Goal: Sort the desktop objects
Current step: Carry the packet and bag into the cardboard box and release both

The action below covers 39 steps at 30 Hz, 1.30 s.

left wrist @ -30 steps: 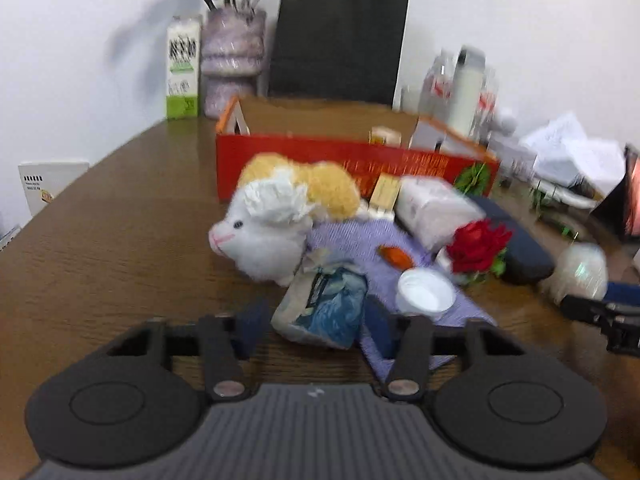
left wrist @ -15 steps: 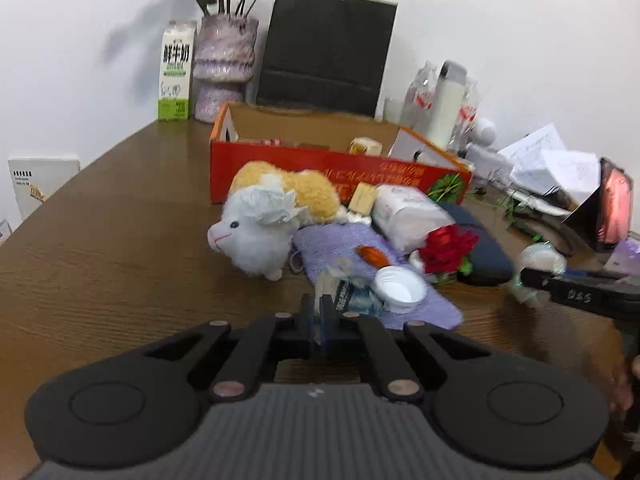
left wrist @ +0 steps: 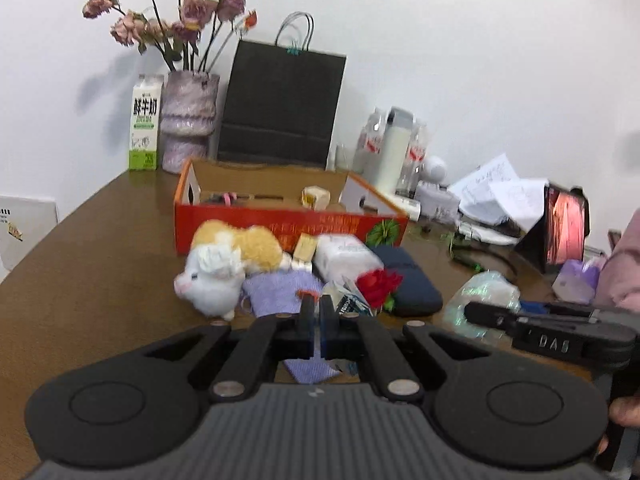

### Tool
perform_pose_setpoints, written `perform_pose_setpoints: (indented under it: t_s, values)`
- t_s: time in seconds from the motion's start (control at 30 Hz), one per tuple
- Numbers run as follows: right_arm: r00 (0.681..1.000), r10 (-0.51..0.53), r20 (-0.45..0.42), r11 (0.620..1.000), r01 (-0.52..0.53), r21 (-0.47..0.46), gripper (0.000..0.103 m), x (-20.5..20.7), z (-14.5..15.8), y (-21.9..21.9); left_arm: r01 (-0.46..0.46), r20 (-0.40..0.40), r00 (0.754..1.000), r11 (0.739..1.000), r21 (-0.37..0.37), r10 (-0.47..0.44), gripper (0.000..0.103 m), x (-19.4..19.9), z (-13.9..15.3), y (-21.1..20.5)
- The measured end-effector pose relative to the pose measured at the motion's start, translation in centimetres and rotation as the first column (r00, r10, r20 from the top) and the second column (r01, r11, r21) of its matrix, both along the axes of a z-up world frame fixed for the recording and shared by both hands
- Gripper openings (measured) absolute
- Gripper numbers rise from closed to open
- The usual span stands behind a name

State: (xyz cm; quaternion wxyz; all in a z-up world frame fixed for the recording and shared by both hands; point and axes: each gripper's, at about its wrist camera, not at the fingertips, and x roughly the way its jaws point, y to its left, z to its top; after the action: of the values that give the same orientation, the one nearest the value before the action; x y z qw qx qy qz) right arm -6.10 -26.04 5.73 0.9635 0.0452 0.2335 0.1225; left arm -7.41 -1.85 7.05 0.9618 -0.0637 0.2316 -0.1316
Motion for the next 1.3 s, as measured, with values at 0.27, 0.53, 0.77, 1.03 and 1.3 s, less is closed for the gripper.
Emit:
perform_pose_setpoints:
  t_s: [0.27,0.53,0.77,1.03,1.3]
  values:
    - [0.995,0.072,0.062,0.996,-0.075,0.041,0.036,6.3,5.2,0.6,-0.045,0.034,0.998,0.997,-0.059,0.047,0.003,8.0,4.4,2.0]
    - [0.997,0.054,-0.048,0.994,-0.058,-0.088,0.037,26.3,7.1,3.4,-0.175,-0.162,0.974,0.980,-0.097,0.158,0.003,26.9,6.4,3.1]
    - [0.967,-0.080,-0.241,0.947,-0.002,-0.321,0.040,40.7,2.2,6.0,-0.255,-0.341,0.910,0.967,-0.007,0.237,0.003,39.2,0.5,0.0]
    - [0.948,-0.054,-0.314,0.958,-0.039,-0.284,0.069,42.4,-0.9,5.9,-0.270,-0.267,0.914,0.949,0.162,0.305,0.072,40.2,-1.0,-2.0]
    - [0.958,-0.078,-0.277,0.954,-0.008,-0.299,0.080,40.6,0.2,5.9,-0.292,-0.247,0.916,0.948,0.126,0.315,0.072,38.9,0.2,-2.0]
